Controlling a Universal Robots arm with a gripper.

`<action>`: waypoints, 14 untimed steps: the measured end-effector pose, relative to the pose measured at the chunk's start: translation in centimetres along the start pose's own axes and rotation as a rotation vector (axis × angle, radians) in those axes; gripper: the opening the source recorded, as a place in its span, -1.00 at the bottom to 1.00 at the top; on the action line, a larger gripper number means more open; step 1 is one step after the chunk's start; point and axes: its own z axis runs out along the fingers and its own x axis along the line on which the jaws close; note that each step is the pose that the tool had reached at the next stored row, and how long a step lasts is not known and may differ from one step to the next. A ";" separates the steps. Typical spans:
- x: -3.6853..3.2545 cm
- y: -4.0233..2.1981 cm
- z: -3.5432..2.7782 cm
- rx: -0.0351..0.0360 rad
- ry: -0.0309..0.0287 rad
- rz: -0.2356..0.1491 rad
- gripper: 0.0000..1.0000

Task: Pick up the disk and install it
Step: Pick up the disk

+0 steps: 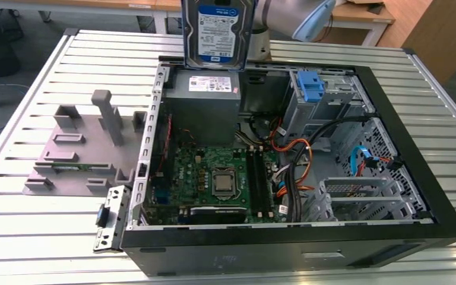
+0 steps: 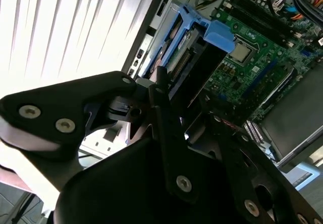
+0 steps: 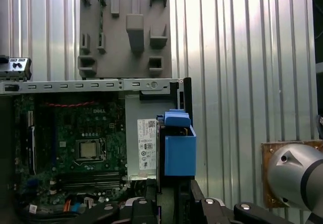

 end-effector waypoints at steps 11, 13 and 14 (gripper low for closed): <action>2.14 -0.26 -0.12 0.0000 0.0001 0.000 -0.30; 2.52 -0.29 -0.14 0.0000 0.0000 0.000 -0.30; 2.64 -0.30 -0.14 0.0000 -0.0001 0.000 -0.30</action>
